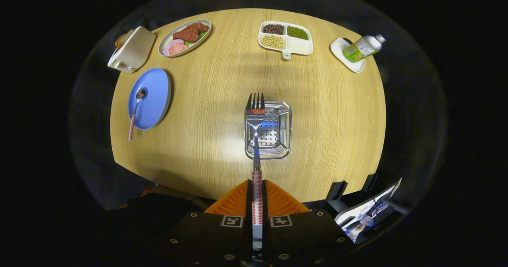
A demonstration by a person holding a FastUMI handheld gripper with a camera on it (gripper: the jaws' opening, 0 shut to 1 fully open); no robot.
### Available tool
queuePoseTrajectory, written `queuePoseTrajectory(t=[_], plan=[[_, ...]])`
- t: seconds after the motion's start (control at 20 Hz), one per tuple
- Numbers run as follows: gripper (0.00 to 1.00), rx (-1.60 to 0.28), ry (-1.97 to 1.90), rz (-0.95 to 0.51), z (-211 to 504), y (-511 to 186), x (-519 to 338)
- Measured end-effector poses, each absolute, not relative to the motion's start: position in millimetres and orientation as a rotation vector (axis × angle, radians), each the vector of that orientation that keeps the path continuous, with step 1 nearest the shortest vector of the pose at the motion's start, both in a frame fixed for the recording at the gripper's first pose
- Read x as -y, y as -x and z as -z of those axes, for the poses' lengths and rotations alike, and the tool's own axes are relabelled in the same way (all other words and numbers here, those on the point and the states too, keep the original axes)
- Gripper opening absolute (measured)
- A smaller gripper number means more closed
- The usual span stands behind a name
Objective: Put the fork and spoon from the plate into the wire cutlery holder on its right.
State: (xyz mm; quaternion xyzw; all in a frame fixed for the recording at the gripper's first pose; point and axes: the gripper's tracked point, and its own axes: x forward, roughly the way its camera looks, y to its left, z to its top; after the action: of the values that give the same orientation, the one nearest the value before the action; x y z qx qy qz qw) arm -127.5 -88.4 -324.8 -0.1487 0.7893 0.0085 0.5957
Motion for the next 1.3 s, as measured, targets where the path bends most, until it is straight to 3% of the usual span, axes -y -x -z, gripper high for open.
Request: queuePoseTrajectory(t=[0.8, 1.3], plan=[[0.10, -2.254, 0.318, -0.006, 349, 130, 105], [0.17, -2.197, 0.245, -0.002, 356, 96, 92]])
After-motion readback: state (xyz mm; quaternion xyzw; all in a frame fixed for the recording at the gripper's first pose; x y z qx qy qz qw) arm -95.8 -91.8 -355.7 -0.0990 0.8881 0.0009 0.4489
